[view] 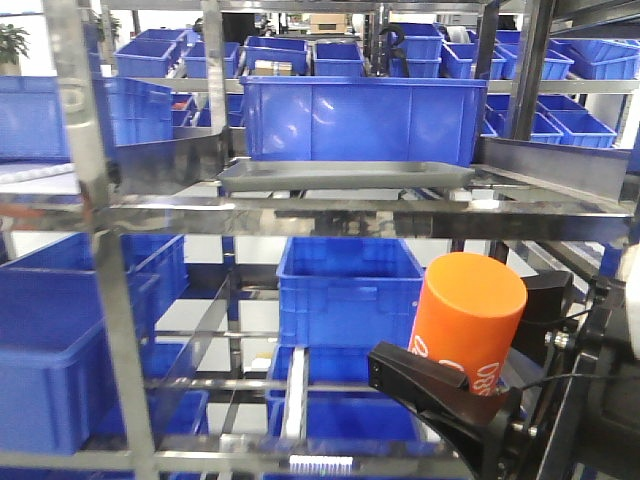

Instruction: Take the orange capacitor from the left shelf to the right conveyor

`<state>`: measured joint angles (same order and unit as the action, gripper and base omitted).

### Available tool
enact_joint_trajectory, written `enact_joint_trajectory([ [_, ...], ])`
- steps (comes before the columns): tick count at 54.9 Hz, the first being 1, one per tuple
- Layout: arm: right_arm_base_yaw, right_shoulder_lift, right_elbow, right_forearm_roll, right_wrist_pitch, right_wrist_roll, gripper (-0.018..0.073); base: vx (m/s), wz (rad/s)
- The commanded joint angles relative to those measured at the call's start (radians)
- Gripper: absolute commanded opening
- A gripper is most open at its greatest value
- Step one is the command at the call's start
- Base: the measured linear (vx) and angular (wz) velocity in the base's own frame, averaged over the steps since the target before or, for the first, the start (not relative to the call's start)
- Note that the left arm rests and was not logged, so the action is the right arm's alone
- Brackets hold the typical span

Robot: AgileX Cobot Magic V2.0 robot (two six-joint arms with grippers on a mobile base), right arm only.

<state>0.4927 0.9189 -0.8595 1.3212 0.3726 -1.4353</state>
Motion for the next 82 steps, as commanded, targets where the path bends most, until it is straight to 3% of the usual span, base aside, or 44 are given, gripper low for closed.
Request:
enact_joint_trajectory([
  [1,-0.001,-0.012,-0.031,0.034,-0.024,-0.013,-0.001,-0.22,0.09],
  [37,-0.001,-0.012,-0.031,0.034,-0.023,-0.013,-0.001,-0.11,0.28],
  [82,-0.001,-0.012,-0.031,0.034,-0.023,-0.013,-0.001,0.01,0.6],
])
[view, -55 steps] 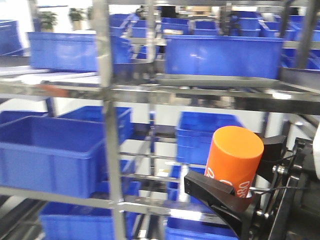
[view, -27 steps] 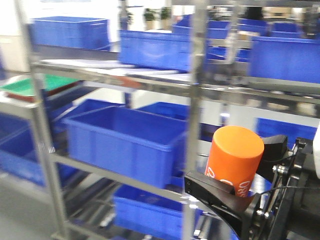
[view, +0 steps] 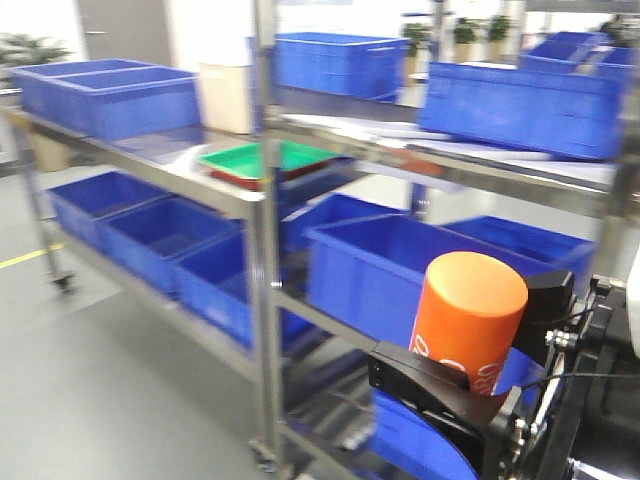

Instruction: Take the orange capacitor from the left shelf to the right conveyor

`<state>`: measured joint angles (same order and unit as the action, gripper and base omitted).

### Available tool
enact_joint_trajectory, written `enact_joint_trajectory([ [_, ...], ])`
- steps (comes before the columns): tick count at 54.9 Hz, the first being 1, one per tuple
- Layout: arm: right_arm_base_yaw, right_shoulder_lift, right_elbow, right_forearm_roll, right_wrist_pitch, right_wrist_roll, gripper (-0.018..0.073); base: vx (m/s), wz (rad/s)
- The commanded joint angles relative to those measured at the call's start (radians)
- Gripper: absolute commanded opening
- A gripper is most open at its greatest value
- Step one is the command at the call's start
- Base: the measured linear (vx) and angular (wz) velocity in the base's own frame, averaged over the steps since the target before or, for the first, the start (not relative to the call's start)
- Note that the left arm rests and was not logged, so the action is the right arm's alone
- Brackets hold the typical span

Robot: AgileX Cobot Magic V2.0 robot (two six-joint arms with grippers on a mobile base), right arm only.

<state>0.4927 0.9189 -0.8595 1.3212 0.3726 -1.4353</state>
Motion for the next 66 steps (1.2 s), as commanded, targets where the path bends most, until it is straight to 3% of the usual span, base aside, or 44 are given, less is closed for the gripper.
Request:
enact_joint_trajectory([
  [1,-0.001,-0.012,-0.031,0.034,-0.023,-0.013,-0.001,0.08,0.65],
  [66,-0.001,-0.012,-0.031,0.034,-0.023,-0.013,-0.001,0.17,0.73],
])
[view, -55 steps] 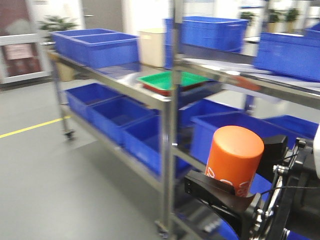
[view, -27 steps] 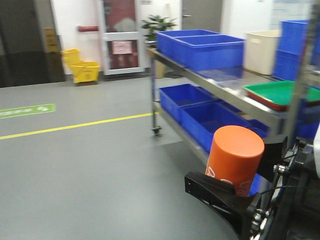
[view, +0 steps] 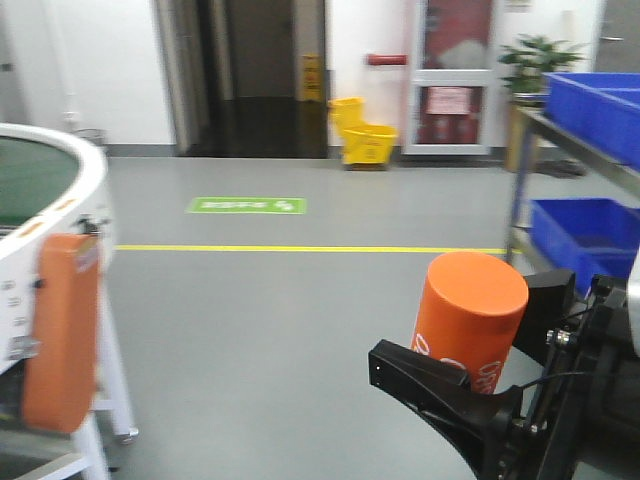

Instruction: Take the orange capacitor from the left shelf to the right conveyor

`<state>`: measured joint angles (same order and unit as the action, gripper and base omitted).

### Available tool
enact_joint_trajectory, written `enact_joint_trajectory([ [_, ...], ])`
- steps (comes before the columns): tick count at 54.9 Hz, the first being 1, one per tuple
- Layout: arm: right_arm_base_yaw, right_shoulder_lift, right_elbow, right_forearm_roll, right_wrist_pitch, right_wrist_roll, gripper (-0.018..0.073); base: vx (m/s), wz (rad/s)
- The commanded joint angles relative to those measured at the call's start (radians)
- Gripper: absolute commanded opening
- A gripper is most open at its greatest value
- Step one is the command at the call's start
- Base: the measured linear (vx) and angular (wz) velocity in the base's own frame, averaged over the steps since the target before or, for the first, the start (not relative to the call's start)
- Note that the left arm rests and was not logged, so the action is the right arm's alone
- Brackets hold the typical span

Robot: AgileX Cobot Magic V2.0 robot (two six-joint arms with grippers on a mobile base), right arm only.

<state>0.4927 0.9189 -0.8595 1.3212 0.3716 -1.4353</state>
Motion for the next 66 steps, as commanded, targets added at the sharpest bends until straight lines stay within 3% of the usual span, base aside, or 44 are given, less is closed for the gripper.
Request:
enact_joint_trajectory([
  [1,-0.001,-0.012,-0.031,0.034,-0.022,-0.013,-0.001,0.23,0.82],
  [25,-0.001,-0.012,-0.031,0.034,-0.023,-0.013,-0.001,0.25,0.67],
  [66,-0.001,-0.012,-0.031,0.033,-0.023,-0.013,-0.001,0.34,0.41],
])
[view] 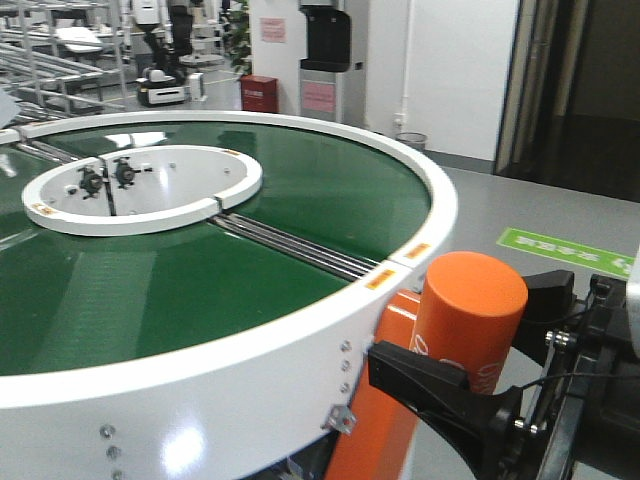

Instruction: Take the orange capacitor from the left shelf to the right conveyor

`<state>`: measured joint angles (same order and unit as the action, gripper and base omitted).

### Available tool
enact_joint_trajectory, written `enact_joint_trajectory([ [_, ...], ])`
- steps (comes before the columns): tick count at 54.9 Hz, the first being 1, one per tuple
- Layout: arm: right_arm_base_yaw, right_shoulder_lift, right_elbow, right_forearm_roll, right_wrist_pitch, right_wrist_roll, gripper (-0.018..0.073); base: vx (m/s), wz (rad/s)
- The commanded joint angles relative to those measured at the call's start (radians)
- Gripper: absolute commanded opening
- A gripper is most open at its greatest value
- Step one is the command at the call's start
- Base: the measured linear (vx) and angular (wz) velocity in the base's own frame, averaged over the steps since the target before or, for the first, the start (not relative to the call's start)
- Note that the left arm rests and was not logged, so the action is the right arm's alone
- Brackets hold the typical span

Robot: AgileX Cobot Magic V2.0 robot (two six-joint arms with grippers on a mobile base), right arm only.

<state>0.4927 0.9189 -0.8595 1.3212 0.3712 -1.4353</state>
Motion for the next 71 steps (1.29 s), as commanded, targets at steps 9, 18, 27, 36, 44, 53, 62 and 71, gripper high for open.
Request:
enact_joint_trajectory([
  [9,-0.001,-0.012,-0.031,0.033,-0.023,-0.013,-0.001,0.4,0.31],
  [18,-0.001,-0.012,-0.031,0.033,-0.023,-0.013,-0.001,0.41,0.31],
  [27,-0.001,-0.012,-0.031,0.033,-0.023,-0.013,-0.001,0.39,0.3],
  [36,-0.001,-0.012,-0.031,0.033,-0.023,-0.013,-0.001,0.35,0.25],
  [44,-0.001,-0.012,-0.031,0.033,-0.023,-0.013,-0.001,0.32,0.19],
  [53,-0.001,-0.012,-0.031,0.033,-0.023,-0.013,-0.001,0.3,0.13],
  [62,-0.001,-0.012,-0.031,0.033,-0.023,-0.013,-0.001,0.27,0.11],
  [71,-0.001,-0.012,-0.031,0.033,-0.023,-0.013,-0.001,0.22,0.1],
])
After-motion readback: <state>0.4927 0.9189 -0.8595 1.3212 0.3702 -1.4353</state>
